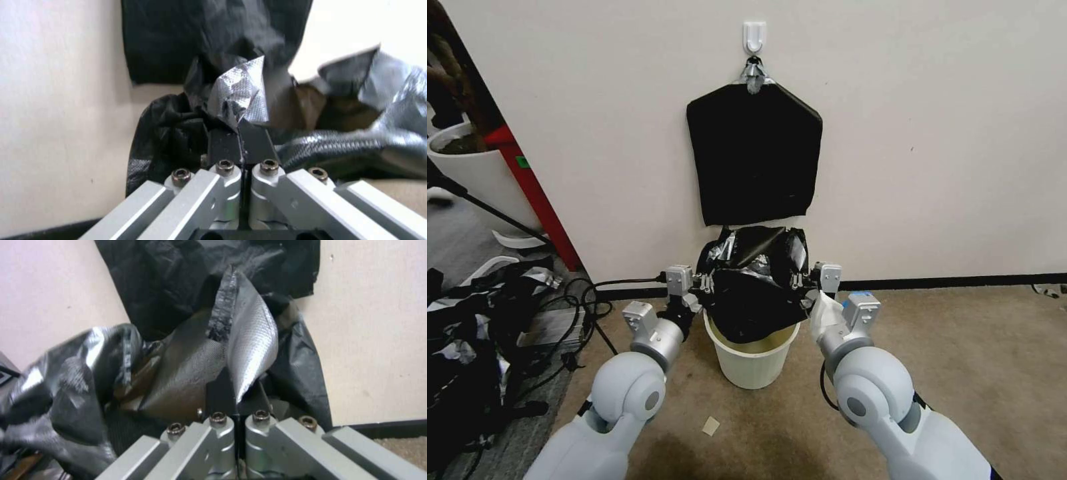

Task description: Place a trash bag onto the trash bin.

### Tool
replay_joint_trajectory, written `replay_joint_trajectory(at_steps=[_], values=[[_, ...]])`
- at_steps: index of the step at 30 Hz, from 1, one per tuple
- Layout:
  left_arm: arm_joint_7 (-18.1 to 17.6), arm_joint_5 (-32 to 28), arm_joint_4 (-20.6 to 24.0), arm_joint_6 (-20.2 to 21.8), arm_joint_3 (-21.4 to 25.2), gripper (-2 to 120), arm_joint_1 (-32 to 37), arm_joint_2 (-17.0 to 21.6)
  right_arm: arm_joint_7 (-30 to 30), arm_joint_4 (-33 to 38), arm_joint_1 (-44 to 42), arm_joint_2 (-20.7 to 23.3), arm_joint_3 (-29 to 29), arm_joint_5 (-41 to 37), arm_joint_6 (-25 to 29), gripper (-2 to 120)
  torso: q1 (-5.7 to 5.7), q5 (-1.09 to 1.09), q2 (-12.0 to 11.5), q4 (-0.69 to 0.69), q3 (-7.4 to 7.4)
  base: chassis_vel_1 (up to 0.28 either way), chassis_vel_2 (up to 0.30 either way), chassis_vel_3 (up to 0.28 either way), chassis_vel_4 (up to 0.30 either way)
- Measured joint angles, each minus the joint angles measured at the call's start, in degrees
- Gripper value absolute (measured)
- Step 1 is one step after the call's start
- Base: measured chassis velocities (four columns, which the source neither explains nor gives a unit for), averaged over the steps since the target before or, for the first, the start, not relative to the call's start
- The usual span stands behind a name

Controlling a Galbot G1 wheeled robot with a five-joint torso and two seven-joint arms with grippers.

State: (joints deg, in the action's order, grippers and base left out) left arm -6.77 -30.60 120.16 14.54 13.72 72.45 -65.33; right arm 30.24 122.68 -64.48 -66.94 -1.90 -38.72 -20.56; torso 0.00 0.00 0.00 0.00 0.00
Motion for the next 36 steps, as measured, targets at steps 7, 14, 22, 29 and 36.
replay_joint_trajectory(at_steps=[7,14,22,29,36], values=[[0.99,2.69,-4.41,-2.37,-3.29,0,2.94,-2.11,3.10,-3.47,-1.14,1.22,1.21,-0.04,2.64,0,0.00,0.00,0.00,0.00,0.00,0.000,0.000,0.000,0.000],[0.87,5.31,-5.36,-3.43,-4.04,0,5.48,-4.12,8.74,-4.17,-2.92,4.16,3.26,-1.79,5.02,0,0.00,0.00,0.00,0.00,0.00,0.000,0.000,0.000,0.000],[-1.70,13.43,-4.46,-3.63,-4.94,0,9.58,-3.30,8.97,-5.85,-3.61,7.18,7.40,1.05,5.95,0,0.00,0.00,0.00,0.01,0.00,0.000,0.000,0.000,0.000],[-5.78,17.76,-3.29,-6.27,-6.49,0,12.26,-2.60,6.79,-7.10,-3.41,10.24,10.85,9.62,7.03,0,0.01,0.00,0.00,0.00,0.00,0.000,0.000,0.000,0.000],[-12.90,22.88,0.14,-7.58,-6.94,0,16.52,-4.79,10.37,-3.97,-3.74,12.10,11.19,9.94,6.60,0,0.00,0.00,0.00,0.00,0.00,0.000,0.000,0.000,0.000]])
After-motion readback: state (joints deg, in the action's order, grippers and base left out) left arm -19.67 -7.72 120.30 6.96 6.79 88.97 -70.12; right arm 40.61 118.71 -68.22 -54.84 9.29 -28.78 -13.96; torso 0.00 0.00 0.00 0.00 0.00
